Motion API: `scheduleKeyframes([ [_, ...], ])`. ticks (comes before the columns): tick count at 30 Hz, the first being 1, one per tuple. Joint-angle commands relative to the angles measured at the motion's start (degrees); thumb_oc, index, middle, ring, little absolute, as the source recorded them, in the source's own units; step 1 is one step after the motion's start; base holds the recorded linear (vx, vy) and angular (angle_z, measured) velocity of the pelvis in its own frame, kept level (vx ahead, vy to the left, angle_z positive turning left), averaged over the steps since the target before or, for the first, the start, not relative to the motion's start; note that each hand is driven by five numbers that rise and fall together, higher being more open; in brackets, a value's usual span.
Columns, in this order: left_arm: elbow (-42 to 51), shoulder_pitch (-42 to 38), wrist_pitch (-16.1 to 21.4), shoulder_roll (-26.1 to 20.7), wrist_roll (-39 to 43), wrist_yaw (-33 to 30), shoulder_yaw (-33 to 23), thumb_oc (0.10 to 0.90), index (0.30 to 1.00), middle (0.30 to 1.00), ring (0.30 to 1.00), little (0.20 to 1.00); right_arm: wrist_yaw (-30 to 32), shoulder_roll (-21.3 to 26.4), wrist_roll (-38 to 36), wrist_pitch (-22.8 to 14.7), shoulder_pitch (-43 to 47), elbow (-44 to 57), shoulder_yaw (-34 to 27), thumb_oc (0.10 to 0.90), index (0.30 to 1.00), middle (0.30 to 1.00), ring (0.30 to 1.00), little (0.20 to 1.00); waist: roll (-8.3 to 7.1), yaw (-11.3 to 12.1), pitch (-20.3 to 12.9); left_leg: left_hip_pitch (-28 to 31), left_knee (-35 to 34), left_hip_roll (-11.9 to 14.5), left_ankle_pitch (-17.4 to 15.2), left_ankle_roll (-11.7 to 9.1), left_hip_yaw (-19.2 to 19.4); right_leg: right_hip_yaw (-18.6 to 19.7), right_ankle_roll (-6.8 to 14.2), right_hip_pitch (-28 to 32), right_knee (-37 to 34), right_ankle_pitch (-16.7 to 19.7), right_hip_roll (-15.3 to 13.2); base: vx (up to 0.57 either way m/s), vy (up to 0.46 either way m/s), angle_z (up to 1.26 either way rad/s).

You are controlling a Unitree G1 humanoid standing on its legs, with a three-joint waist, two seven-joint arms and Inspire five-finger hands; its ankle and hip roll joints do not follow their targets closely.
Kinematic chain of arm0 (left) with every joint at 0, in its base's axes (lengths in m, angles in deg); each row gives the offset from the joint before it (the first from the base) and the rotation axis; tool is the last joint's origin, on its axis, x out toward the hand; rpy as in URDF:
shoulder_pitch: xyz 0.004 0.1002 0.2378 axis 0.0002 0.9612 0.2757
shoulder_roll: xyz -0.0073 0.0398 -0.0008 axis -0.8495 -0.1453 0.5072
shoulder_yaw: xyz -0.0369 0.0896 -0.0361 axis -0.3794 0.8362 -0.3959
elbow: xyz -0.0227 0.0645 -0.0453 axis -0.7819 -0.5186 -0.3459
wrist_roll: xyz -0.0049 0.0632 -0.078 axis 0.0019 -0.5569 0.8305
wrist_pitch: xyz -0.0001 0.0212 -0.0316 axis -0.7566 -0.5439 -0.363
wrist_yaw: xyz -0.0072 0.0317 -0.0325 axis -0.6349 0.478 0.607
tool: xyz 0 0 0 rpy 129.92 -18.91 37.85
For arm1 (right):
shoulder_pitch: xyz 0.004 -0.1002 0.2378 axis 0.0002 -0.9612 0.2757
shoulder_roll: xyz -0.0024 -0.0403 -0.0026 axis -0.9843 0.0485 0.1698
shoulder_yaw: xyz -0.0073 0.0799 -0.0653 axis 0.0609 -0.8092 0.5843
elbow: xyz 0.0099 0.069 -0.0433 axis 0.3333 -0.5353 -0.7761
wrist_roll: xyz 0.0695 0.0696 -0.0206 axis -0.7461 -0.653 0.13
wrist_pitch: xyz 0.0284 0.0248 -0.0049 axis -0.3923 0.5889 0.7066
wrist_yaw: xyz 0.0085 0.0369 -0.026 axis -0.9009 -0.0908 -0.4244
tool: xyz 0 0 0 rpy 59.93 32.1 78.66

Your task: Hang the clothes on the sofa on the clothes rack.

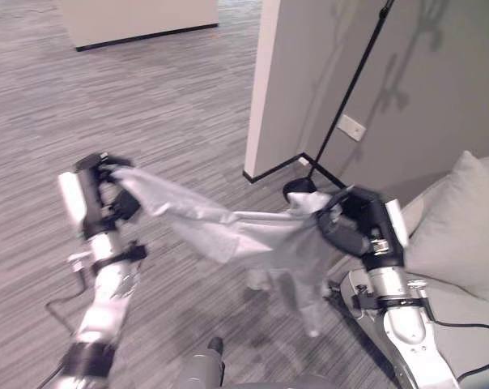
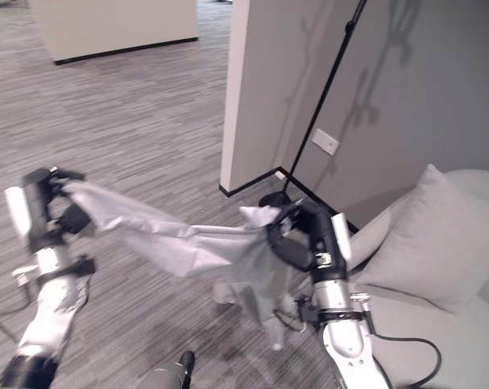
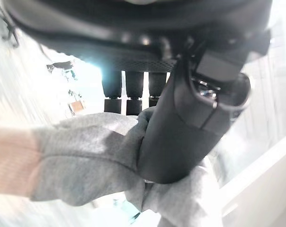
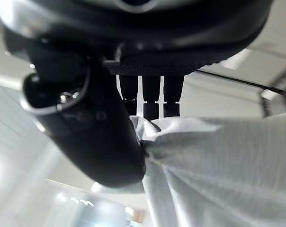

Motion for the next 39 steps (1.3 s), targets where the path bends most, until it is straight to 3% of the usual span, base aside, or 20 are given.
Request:
scheduleKeyframes([
  [1, 13.2, -0.9, 4.3, -1.9, -6.2, -2.4, -3.9, 0.400, 0.300, 0.300, 0.300, 0.300, 4.9, 2.6, 2.4, -6.6, 8.5, 2.4, -6.8, 0.400, 0.300, 0.300, 0.300, 0.300, 1.10, -3.3, -6.0, 11.8, -17.5, 4.9, -0.7, -1.2, -1.1, -1.0, 2.0, 4.2, -14.4, -16.1, 18.6, 0.15, 0.334, -0.34],
  [2, 13.3, 0.0, 4.2, -1.8, -6.5, -2.5, -4.5, 0.400, 0.300, 0.300, 0.300, 0.300, 5.5, 2.8, 2.6, -7.1, 8.7, 2.0, -7.2, 0.400, 0.300, 0.300, 0.300, 0.300, 0.73, -3.2, -5.6, 12.5, -17.8, 4.8, -0.9, -1.6, 0.4, -1.6, 1.9, 3.3, -14.3, -19.2, 21.3, 0.12, 0.288, -0.22],
  [6, 12.8, 0.9, 4.2, -0.3, -6.5, -1.5, -5.2, 0.400, 0.300, 0.300, 0.300, 0.300, 7.9, 3.4, 7.0, -7.0, 9.2, 0.7, -8.3, 0.400, 0.300, 0.300, 0.300, 0.300, -1.02, -3.1, -3.6, 14.6, -16.7, 2.9, -2.6, -2.4, 3.8, -3.8, 2.1, 1.9, -14.5, -22.2, 28.1, 0.09, 0.134, -0.43],
  [9, 11.8, -0.7, 4.5, 0.3, -6.4, -1.8, -3.7, 0.400, 0.300, 0.300, 0.300, 0.300, 11.1, 3.9, 10.3, -7.2, 10.0, -0.3, -9.0, 0.400, 0.300, 0.300, 0.300, 0.300, -0.97, -2.6, -2.5, 15.2, -14.6, 2.3, -4.2, -2.5, 4.9, -5.3, 1.1, 1.9, -12.8, -23.6, 28.7, 0.08, 0.074, -0.51],
  [12, 12.0, -0.3, 4.4, 0.9, -6.7, -0.4, -2.0, 0.400, 0.300, 0.300, 0.300, 0.300, 14.0, 3.8, 13.8, -6.7, 10.9, 1.1, -10.1, 0.400, 0.300, 0.300, 0.300, 0.300, 0.27, -2.7, -2.9, 16.1, -12.4, 2.2, -6.6, -1.8, 7.8, -9.5, -0.2, 4.1, -13.0, -25.7, 26.8, 0.18, 0.011, -0.36],
  [15, 12.5, 1.7, 4.8, 1.4, -6.1, 0.4, -2.0, 0.400, 0.300, 0.300, 0.300, 0.300, 15.4, 3.8, 15.5, -6.3, 10.2, 1.9, -11.0, 0.400, 0.300, 0.300, 0.300, 0.300, 1.08, -2.8, -3.4, 16.4, -9.0, 2.4, -8.6, -2.4, 9.0, -8.5, -0.7, 6.3, -15.0, -25.9, 27.5, 0.22, -0.077, -0.37],
  [16, 12.6, 3.0, 4.8, 1.9, -4.7, 1.0, -2.6, 0.400, 0.300, 0.300, 0.300, 0.300, 16.5, 3.9, 16.5, -5.5, 10.2, 2.4, -12.0, 0.400, 0.300, 0.300, 0.300, 0.300, 2.14, -2.9, -3.2, 14.9, 0.2, 3.3, -8.3, -3.9, 11.2, -6.7, -0.7, 8.8, -18.2, -25.5, 28.3, 0.15, -0.080, 0.01],
  [17, 12.6, 3.0, 4.8, 2.0, -4.7, 1.1, -2.6, 0.400, 0.300, 0.300, 0.300, 0.300, 16.5, 3.9, 16.6, -5.4, 10.1, 2.5, -12.0, 0.400, 0.300, 0.300, 0.300, 0.300, 2.22, -2.8, -3.0, 14.4, 1.1, 3.4, -8.6, -3.9, 11.3, -6.6, -0.8, 8.9, -18.5, -25.2, 28.5, 0.15, -0.155, -0.26],
  [19, 11.5, 4.0, 5.2, 2.5, -2.4, 2.1, -2.0, 0.400, 0.300, 0.300, 0.300, 0.300, 17.0, 4.7, 16.4, -5.3, 9.7, 3.5, -12.8, 0.400, 0.300, 0.300, 0.300, 0.300, 3.61, -2.7, -0.7, 5.9, 20.5, 6.6, 0.0, -8.0, 11.1, -3.2, -2.8, 12.7, -23.4, -23.9, 31.1, 0.04, -0.183, -0.23],
  [21, 11.1, 4.0, 5.2, 2.7, -1.7, 2.4, -1.6, 0.400, 0.300, 0.300, 0.300, 0.300, 17.4, 5.0, 17.4, -4.7, 9.9, 3.7, -13.1, 0.400, 0.300, 0.300, 0.300, 0.300, 3.73, -2.7, -0.5, 3.7, 22.3, 6.0, -0.1, -6.8, 9.8, -1.6, -2.8, 13.2, -24.5, -23.3, 31.4, 0.04, -0.062, -0.37],
  [22, 10.4, 3.9, 5.8, 3.6, -0.7, 2.3, -1.0, 0.400, 0.300, 0.300, 0.300, 0.300, 17.9, 4.6, 18.0, -5.1, 10.0, 4.3, -13.0, 0.400, 0.300, 0.300, 0.300, 0.300, 3.41, -2.9, -0.5, 2.4, 16.7, 4.9, -3.1, -4.8, 7.8, 1.2, -2.2, 12.8, -24.8, -22.7, 30.8, 0.01, 0.017, -0.92],
  [23, 10.3, 3.9, 5.8, 3.6, -0.7, 2.3, -1.0, 0.400, 0.300, 0.300, 0.300, 0.300, 17.9, 4.6, 18.0, -5.1, 10.0, 4.4, -13.0, 0.400, 0.300, 0.300, 0.300, 0.300, 3.27, -2.8, -0.6, 2.3, 16.4, 4.7, -2.8, -4.6, 8.0, 1.3, -2.1, 12.6, -24.8, -22.6, 30.6, 0.06, 0.046, -1.06],
  [24, 10.1, 3.8, 5.9, 4.0, -0.6, 2.0, -0.7, 0.400, 0.300, 0.300, 0.300, 0.300, 18.5, 4.6, 18.6, -5.3, 10.6, 4.1, -12.7, 0.400, 0.300, 0.300, 0.300, 0.300, 3.11, -2.7, -1.1, 3.3, 9.7, 3.5, -5.9, -3.4, 5.6, 2.8, -1.2, 12.0, -24.8, -22.2, 30.0, 0.04, 0.043, -0.66],
  [25, 10.1, 3.7, 5.9, 4.0, -0.6, 2.0, -0.7, 0.400, 0.300, 0.300, 0.300, 0.300, 18.6, 4.6, 18.6, -5.3, 10.7, 4.0, -12.7, 0.400, 0.300, 0.300, 0.300, 0.300, 2.81, -2.6, -1.1, 3.8, 8.7, 3.2, -5.3, -3.2, 5.9, 2.9, -1.1, 11.9, -24.8, -22.1, 29.6, 0.12, 0.105, -0.77],
  [26, 9.9, 3.7, 6.0, 4.3, -0.5, 2.0, -0.1, 0.400, 0.300, 0.300, 0.300, 0.300, 19.0, 5.2, 19.8, -5.2, 12.0, 2.6, -11.6, 0.400, 0.300, 0.300, 0.300, 0.300, 2.94, -2.0, -1.7, 6.1, -6.3, 0.4, -2.4, -3.0, -2.7, 5.8, -0.8, 10.9, -24.8, -21.5, 29.5, 0.11, 0.116, -0.96],
  [27, 9.4, 3.3, 6.2, 4.1, -0.7, 1.9, 0.4, 0.400, 0.300, 0.300, 0.300, 0.300, 19.2, 6.0, 20.4, -5.1, 13.0, 1.5, -10.4, 0.400, 0.300, 0.300, 0.300, 0.300, 3.37, -1.6, -1.9, 6.3, -11.1, -1.0, 1.2, -3.8, -9.0, 7.8, -0.9, 10.5, -24.8, -21.3, 30.1, 0.14, 0.165, -1.31],
  [29, 8.8, 1.6, 6.5, 3.7, -0.7, 2.0, 1.8, 0.400, 0.300, 0.300, 0.300, 0.300, 18.1, 6.8, 19.4, -5.2, 12.9, 0.3, -9.1, 0.400, 0.300, 0.300, 0.300, 0.300, 4.29, -2.2, -1.9, 6.2, -15.1, -1.8, 4.2, -5.1, -14.3, 10.7, -0.9, 10.9, -24.8, -21.9, 30.9, 0.20, 0.215, -1.39],
  [37, 9.1, 1.6, 6.5, 3.1, 0.0, 4.0, 3.8, 0.400, 0.300, 0.300, 0.300, 0.300, 16.2, 7.2, 18.9, -4.8, 9.7, -0.8, -9.1, 0.400, 0.300, 0.300, 0.300, 0.300, 4.36, -2.6, -3.6, 9.0, -16.2, -0.8, 3.6, -4.6, -12.2, 13.6, -0.1, 11.5, -24.8, -22.4, 30.2, 0.16, 0.177, -0.43],
  [38, 7.3, 0.3, 6.4, 2.3, 3.0, 6.5, 6.4, 0.400, 0.300, 0.300, 0.300, 0.300, 16.6, 7.3, 20.2, -3.8, 8.3, -4.7, -9.6, 0.400, 0.300, 0.300, 0.300, 0.300, 2.76, -2.2, -5.0, 9.1, -12.1, -2.2, 0.2, -1.6, -10.7, 16.8, 1.5, 11.6, -22.2, -23.7, 27.9, 0.70, 0.907, 0.16],
  [39, 6.7, 0.0, 5.9, 1.4, 2.7, 7.1, 6.6, 0.400, 0.300, 0.300, 0.300, 0.300, 17.5, 7.1, 22.7, -2.9, 9.1, -5.6, -10.3, 0.400, 0.300, 0.300, 0.300, 0.300, 2.46, -1.4, -5.2, 9.3, -10.5, -2.8, -1.6, 0.3, -10.5, 16.0, 2.2, 8.9, -13.9, -24.6, 27.4, 0.71, 0.922, -0.31],
])
